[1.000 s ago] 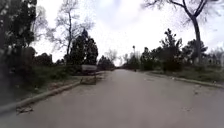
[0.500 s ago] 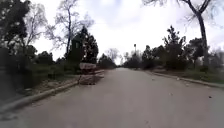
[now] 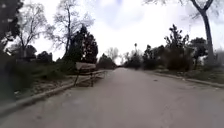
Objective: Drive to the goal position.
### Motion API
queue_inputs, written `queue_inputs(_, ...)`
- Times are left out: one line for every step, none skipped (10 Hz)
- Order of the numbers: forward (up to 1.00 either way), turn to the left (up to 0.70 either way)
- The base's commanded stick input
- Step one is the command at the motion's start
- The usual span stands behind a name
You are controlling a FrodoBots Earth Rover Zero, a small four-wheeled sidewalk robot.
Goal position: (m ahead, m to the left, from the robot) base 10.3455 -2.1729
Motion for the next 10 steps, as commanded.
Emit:
queue_inputs(0.7,0.0)
queue_inputs(0.7,0.0)
queue_inputs(0.7,0.0)
queue_inputs(0.7,0.0)
queue_inputs(0.7,0.0)
queue_inputs(0.7,0.0)
queue_inputs(0.7,0.0)
queue_inputs(0.7,0.0)
queue_inputs(0.7,0.0)
queue_inputs(0.7,0.0)
